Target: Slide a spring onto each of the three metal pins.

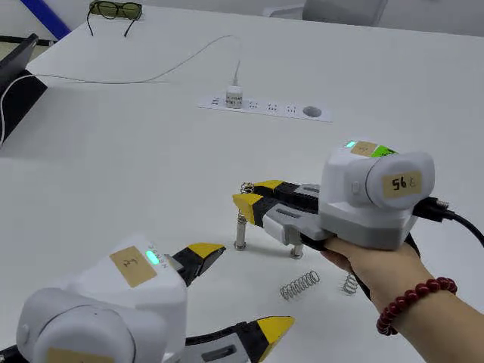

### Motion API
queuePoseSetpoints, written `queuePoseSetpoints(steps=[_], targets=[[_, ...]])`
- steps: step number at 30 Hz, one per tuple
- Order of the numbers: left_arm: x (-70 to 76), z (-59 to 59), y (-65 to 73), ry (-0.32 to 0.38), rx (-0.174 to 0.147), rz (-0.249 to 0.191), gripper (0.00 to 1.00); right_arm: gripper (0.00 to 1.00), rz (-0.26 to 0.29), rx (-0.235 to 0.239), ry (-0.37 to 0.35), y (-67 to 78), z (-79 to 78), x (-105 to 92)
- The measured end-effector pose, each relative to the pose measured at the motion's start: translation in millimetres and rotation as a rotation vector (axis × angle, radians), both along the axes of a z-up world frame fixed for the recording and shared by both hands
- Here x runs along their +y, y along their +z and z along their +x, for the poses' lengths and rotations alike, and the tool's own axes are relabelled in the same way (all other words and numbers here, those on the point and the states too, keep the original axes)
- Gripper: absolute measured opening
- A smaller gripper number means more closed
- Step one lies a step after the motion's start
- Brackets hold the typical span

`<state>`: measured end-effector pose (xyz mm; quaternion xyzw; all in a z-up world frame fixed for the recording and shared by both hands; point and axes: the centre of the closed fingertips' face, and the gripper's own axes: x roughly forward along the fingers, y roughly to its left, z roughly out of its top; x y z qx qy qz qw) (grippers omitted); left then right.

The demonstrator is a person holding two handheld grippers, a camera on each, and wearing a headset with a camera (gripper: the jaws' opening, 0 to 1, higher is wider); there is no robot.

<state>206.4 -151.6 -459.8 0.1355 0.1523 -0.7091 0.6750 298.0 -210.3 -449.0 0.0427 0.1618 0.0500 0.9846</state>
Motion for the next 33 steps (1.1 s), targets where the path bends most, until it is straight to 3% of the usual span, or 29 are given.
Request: queuePoseSetpoints(steps=[22, 33], targets=[[2.6, 4.6, -2.7, 0.014, -0.003, 0.015, 0.60, 0.12, -0.028, 0.043, -0.001, -14.8, 0.9, 2.2], [2.4, 3.6, -3.7, 0.010, -0.006, 0.019, 0.60, 0.12, -0.076, 0.061, 0.012, -16.7, -1.1, 4.0]])
